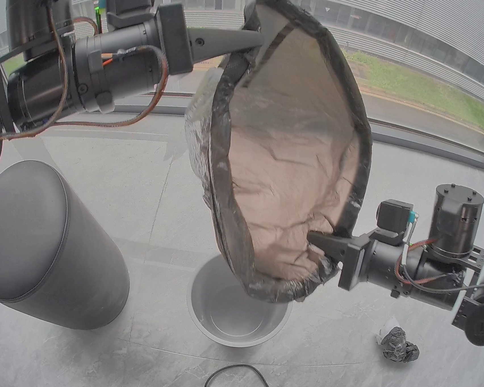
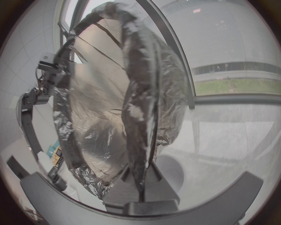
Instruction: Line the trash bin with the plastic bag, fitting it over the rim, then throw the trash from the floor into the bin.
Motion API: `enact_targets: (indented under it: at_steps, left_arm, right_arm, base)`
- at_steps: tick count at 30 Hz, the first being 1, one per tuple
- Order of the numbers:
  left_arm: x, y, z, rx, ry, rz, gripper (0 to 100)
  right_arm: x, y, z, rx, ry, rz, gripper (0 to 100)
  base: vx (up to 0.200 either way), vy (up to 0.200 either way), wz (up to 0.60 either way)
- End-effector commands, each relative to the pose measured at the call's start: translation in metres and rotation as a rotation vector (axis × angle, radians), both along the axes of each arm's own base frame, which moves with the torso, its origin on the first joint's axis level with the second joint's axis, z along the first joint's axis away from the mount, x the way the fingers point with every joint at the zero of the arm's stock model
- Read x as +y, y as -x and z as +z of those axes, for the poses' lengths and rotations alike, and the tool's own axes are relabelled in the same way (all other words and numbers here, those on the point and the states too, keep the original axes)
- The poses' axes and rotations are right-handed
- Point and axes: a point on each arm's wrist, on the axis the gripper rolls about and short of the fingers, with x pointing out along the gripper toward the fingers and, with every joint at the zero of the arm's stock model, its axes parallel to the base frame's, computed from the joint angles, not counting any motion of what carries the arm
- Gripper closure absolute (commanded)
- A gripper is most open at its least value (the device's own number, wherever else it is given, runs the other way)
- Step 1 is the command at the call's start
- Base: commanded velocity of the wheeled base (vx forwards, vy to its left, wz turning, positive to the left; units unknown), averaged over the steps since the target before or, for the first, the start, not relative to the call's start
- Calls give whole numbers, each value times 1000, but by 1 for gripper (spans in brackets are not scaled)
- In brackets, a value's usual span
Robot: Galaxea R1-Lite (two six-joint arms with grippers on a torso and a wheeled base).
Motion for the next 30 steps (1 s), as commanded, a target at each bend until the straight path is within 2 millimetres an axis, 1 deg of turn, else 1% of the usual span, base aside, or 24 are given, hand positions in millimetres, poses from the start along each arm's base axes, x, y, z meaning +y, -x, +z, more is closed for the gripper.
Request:
enact_targets:
  at_steps: [1,3,5,6,9,10,11,12,13,14,15,16,18,19,20,22,23,24,25,28,30]
  left_arm:
    - [6,-9,-39,226,-11,-31,100]
    - [5,-10,-46,263,-15,-46,100]
    - [5,-10,-51,314,-10,-53,100]
    - [5,-11,-55,346,-6,-54,100]
    - [4,-11,-67,443,3,-55,100]
    - [4,-11,-67,448,3,-55,100]
    - [5,-10,-77,509,2,-54,100]
    - [5,-10,-82,543,-3,-54,100]
    - [5,-10,-87,567,-6,-52,100]
    - [5,-10,-87,567,-6,-52,100]
    - [4,-12,-100,627,-20,-46,100]
    - [4,-13,-103,641,-22,-43,100]
    - [4,-14,-106,649,-25,-40,100]
    - [5,-21,-117,669,-38,-27,100]
    - [7,-24,-122,672,-42,-22,100]
    - [19,-36,-145,646,-65,-5,100]
    - [19,-37,-146,642,-65,-6,100]
    - [27,-41,-158,624,-62,-20,100]
    - [28,-42,-163,623,-60,-38,100]
    - [28,-42,-175,625,-53,-74,100]
    - [26,-42,-177,630,-51,-80,100]
  right_arm:
    - [-21,77,30,161,-23,105,100]
    - [-17,80,36,208,-8,123,100]
    - [-13,79,42,241,-3,127,100]
    - [-10,76,42,262,5,127,100]
    - [-1,67,34,314,27,138,100]
    - [-1,66,33,316,29,138,100]
    - [4,61,25,347,48,140,100]
    - [6,58,21,361,58,136,100]
    - [8,56,17,375,66,134,100]
    - [8,56,17,375,66,134,100]
    - [12,50,8,407,76,126,100]
    - [15,48,5,418,83,126,100]
    - [15,47,4,423,86,124,100]
    - [18,39,-2,436,87,122,100]
    - [18,37,-3,436,86,124,100]
    - [18,28,-8,432,74,118,100]
    - [19,28,-8,432,74,118,100]
    - [19,23,-11,435,71,108,100]
    - [19,22,-13,438,72,103,100]
    - [18,20,-17,453,81,97,100]
    - [18,20,-18,456,81,96,100]
  base:
    - [0,0,0]
    - [0,0,0]
    - [0,0,0]
    - [0,0,0]
    - [0,0,0]
    - [0,0,0]
    - [0,0,0]
    - [0,0,0]
    - [0,0,0]
    - [0,0,0]
    - [0,0,0]
    - [0,0,0]
    - [0,0,0]
    - [0,0,0]
    - [0,0,0]
    - [0,0,0]
    - [0,0,0]
    - [0,0,0]
    - [0,0,0]
    - [0,0,0]
    - [0,0,0]
